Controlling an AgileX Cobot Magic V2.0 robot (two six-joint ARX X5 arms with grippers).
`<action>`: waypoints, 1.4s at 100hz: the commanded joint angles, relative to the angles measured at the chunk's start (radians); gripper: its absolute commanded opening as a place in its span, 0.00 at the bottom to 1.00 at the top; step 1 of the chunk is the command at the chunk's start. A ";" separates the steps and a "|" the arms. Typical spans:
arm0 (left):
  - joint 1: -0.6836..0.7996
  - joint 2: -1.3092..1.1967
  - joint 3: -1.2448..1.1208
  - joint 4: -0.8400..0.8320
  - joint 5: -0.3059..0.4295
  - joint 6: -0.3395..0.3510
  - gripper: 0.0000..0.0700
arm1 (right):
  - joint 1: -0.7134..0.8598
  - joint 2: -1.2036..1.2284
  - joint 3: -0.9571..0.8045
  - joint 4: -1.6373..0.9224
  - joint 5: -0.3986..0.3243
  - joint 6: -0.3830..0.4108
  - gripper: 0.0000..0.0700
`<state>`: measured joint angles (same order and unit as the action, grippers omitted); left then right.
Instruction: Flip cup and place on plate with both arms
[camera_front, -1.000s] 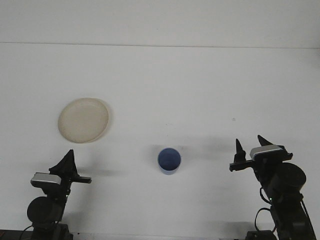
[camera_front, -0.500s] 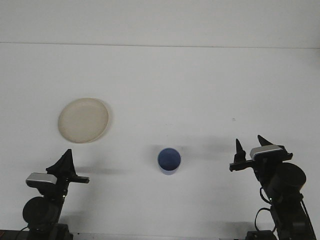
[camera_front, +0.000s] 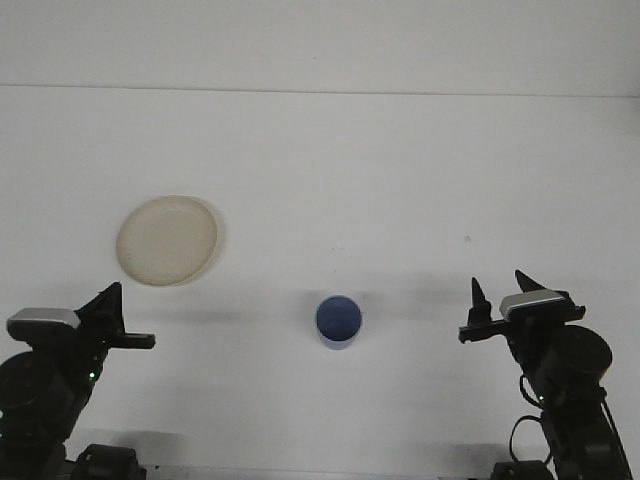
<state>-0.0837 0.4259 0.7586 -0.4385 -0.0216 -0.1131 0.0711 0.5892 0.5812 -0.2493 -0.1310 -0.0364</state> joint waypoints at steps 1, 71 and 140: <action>-0.002 0.070 0.073 -0.045 0.023 -0.004 0.02 | 0.002 0.000 0.009 0.009 0.000 0.014 0.69; -0.002 0.449 0.322 -0.350 0.154 -0.005 0.02 | 0.002 0.000 0.009 0.010 0.000 0.014 0.69; -0.009 0.452 0.344 -0.393 0.154 -0.006 0.66 | 0.002 0.000 0.009 0.010 0.000 0.014 0.69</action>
<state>-0.0849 0.8684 1.0637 -0.8280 0.1287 -0.1184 0.0711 0.5892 0.5812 -0.2489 -0.1310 -0.0364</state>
